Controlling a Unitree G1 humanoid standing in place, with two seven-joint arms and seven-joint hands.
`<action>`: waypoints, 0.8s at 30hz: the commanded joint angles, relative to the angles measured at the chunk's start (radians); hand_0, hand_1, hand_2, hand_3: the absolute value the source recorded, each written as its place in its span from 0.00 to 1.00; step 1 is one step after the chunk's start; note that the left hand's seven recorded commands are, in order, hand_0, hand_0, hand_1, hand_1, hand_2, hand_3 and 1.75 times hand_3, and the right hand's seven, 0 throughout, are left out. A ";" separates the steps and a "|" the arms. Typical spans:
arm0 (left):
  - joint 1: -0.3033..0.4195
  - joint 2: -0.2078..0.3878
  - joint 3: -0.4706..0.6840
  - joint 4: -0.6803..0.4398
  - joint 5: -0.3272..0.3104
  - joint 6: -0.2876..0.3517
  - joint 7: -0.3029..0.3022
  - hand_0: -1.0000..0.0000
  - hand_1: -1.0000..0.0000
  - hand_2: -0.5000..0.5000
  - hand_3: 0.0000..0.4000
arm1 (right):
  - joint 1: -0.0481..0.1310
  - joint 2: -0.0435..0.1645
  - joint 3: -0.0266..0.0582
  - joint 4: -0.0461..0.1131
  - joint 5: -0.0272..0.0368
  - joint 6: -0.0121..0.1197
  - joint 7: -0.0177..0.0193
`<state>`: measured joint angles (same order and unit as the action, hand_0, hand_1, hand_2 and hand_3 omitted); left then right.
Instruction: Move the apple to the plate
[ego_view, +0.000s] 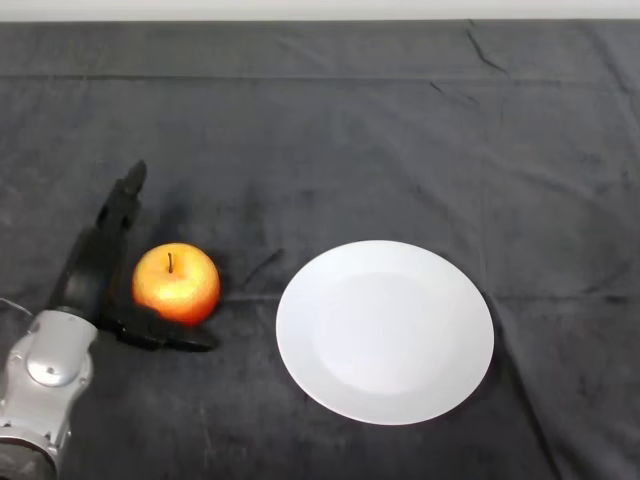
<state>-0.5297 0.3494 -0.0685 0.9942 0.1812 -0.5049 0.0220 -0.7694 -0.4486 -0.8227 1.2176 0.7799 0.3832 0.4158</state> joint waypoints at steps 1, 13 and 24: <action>-0.079 0.002 -0.007 0.036 0.004 -0.023 0.013 0.00 0.00 0.50 1.00 | -0.041 -0.024 -0.0065 -0.014 0.0217 -0.004 -0.0001; -0.104 -0.010 -0.001 -0.002 -0.001 -0.014 0.075 0.00 0.00 0.50 1.00 | -0.041 -0.025 -0.0069 -0.012 0.0220 -0.004 0.0007; -0.031 -0.085 -0.093 -0.232 0.036 0.050 0.172 0.00 0.00 0.50 1.00 | -0.041 -0.024 -0.0065 -0.013 0.0220 -0.004 0.0005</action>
<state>-0.5803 0.2695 -0.1584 0.7780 0.2037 -0.4624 0.1825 -0.7694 -0.4486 -0.8227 1.2176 0.7800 0.3832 0.4158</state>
